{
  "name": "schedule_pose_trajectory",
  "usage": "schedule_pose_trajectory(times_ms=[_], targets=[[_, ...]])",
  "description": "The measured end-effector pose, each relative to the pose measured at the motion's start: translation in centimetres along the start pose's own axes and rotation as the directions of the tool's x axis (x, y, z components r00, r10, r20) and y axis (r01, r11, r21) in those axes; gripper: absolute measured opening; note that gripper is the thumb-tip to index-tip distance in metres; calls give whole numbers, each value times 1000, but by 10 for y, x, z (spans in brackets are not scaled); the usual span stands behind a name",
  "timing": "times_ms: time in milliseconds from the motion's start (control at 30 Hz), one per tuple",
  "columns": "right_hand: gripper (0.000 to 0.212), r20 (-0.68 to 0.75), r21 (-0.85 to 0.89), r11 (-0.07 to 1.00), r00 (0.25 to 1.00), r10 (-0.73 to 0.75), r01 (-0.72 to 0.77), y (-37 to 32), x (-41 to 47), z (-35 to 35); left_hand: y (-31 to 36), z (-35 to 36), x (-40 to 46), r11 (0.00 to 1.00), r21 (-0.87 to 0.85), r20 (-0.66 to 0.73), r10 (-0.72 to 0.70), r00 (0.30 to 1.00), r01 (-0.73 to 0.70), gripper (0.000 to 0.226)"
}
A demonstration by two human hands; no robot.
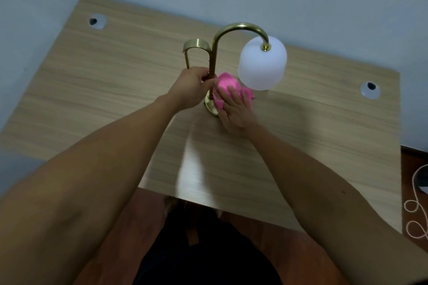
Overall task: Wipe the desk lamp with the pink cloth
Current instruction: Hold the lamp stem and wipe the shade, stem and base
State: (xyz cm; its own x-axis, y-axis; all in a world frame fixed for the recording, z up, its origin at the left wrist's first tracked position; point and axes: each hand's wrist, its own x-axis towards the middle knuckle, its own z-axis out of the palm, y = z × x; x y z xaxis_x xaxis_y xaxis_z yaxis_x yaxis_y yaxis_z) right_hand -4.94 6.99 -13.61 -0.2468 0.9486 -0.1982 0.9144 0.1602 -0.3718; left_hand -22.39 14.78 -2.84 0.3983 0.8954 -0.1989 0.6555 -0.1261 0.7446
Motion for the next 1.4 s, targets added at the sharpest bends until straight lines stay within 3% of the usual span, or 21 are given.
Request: schedule_pose_trajectory(times_ms=[100,300,633,833,967,1033,1167,1300,1400], targets=[[62,5,-8,999,999,-47,47,20,-22,9,-2,-5,1,1000,10,19,14,1000,-14,23],[62,5,34,991,991,131,-131,11,7,-13,-1,-9,3,999,9,45,32,998,-32,23],[65,-35,-53,998,999,-29,27,12,-21,19,0,-14,3,999,18,77,38,996,-39,23],[60,-80,51,980,977,197,-193,-9,10,10,5,-15,3,999,21,97,36,995,-39,24],[65,-132,-15,998,990,56,-58,-11,-9,27,5,-15,3,999,15,105,42,994,-44,24],[64,-149,62,998,988,40,-31,-5,-22,32,4,-16,3,999,11,106,32,994,-33,24],[65,-216,226,958,950,224,-174,-27,-17,32,3,-16,4,1000,10,113,10,994,-12,24],[59,-287,83,994,953,95,-74,-48,-20,55,3,-16,5,1000,-2,107,7,994,-7,23],[58,-306,45,995,947,99,-89,-57,-16,60,3,-16,5,1000,-6,117,-7,993,8,24]])
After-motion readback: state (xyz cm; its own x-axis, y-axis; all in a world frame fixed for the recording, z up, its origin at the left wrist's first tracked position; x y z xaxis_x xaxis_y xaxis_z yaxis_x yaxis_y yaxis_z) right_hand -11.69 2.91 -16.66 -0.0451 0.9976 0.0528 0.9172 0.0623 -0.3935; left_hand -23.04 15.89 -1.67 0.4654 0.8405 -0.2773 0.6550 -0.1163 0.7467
